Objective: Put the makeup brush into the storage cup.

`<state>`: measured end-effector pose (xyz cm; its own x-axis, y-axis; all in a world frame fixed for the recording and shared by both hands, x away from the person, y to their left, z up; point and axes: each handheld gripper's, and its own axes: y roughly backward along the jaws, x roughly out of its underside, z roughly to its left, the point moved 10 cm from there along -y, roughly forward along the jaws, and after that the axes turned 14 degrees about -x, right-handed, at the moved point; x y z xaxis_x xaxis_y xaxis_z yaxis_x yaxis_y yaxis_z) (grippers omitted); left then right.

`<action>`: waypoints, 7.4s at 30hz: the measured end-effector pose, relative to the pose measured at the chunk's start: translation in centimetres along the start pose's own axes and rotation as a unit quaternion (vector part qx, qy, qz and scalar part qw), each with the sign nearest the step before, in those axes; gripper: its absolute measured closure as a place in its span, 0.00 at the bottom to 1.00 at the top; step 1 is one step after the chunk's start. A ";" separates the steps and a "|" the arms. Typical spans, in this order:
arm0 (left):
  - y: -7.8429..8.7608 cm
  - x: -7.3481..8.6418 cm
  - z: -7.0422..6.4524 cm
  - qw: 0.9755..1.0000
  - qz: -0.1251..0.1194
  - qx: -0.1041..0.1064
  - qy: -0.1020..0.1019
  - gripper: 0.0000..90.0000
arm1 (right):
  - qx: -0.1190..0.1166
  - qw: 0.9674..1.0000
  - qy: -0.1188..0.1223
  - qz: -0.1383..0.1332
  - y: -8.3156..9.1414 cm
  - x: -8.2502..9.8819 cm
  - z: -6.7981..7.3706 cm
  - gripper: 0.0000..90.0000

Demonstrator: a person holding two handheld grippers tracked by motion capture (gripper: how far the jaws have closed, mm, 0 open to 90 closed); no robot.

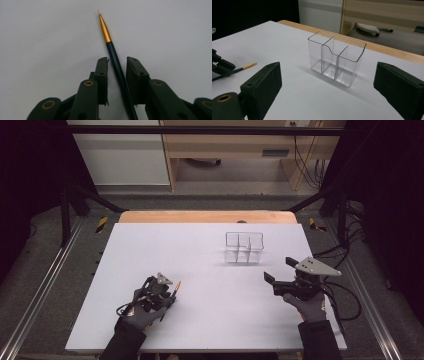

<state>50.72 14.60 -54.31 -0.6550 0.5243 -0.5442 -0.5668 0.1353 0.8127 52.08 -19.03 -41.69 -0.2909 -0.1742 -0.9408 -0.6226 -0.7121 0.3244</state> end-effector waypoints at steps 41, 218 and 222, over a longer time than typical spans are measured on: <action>1.4 -2.9 0.3 0.992 0.068 0.024 -0.102 0.45 | -0.004 1.000 -0.005 0.000 0.2 0.0 -0.1 0.09; 6.8 -9.6 -8.4 0.956 -0.253 0.058 0.135 0.91 | -0.128 0.981 -0.136 -0.055 -10.7 -1.9 10.4 0.28; 6.9 -9.9 -8.8 0.955 -0.256 0.062 0.136 0.91 | -0.129 0.980 -0.141 -0.056 -10.8 -1.9 10.4 0.32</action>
<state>48.89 2.93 -45.18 -0.4228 0.1283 -0.8971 -0.7949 0.4229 0.4351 51.78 -3.95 -42.36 -0.4424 0.0833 -0.8929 -0.4679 -0.8709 0.1506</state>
